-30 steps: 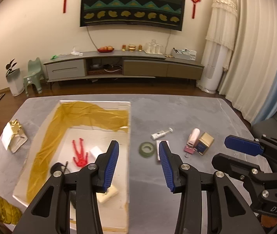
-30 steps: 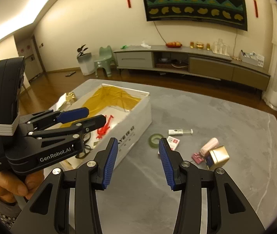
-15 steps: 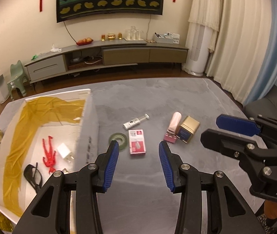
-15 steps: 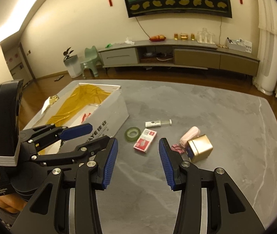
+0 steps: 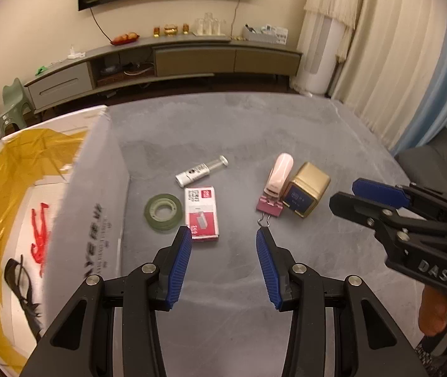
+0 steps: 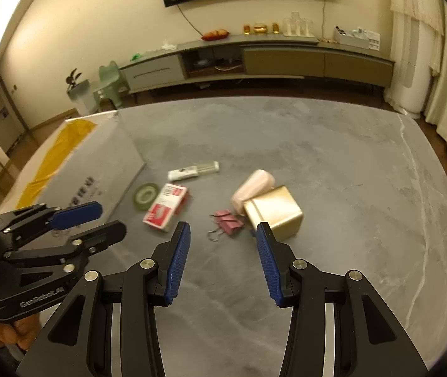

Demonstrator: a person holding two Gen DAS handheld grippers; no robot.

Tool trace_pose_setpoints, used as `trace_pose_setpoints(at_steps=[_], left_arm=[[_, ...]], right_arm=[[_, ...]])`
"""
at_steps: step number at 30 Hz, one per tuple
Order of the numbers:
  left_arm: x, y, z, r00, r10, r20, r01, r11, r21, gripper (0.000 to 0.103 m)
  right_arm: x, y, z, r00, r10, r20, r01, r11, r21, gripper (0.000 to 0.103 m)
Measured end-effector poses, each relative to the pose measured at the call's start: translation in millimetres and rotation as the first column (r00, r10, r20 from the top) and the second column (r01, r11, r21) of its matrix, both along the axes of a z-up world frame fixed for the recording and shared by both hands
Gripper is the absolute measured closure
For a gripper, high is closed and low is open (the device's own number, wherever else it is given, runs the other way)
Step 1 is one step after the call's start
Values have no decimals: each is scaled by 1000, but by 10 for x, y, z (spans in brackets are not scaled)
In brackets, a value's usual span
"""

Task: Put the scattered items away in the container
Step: 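Grasp the red staple box with the left tool while the right tool grasps the gold tin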

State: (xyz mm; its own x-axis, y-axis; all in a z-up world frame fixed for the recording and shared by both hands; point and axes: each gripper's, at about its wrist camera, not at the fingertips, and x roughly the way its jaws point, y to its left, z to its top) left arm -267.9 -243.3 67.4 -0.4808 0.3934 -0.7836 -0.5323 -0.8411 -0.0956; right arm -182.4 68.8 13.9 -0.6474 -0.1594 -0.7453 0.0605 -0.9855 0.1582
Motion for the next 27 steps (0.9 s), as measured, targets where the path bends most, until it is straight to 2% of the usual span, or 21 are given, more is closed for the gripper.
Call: trace_pose_setpoints(at_steps=[3,8,9,12,19,22,24,27], left_arm=[[-72,88,-99,1000,-4,3,4,1000,-20,52],[-260,176,-307,999,25,21,-24,999,-45,52],[-303,173,-341,999,34,26,-33,998,-44,52],[-434,157,-445,997,64,49,-63,998,-31,51],[-661,141,-698,988,98,119,-99,995,-3,51],[-681,162,-787,988,85,127,-85,996,-1,52],[-649,207,-770,992,49,116,-49,999,-4,61],[-586,249,-708,993,3,121,-4,1000,9,64]], right_arm=[[-90,74,-110,1000,-7,20,7,1000,17,56],[-190,137,-254,1000,-6,24,4,997,81,55],[-215,146,-291,1000,-7,25,4,995,100,51],[-296,149,-377,999,8,33,-13,991,136,49],[-506,221,-506,999,25,31,-28,993,117,46],[-574,292,-562,998,27,62,-34,994,108,46],[-589,408,-590,995,27,93,-35,995,92,47],[-569,638,-596,993,5,120,-15,997,81,47]])
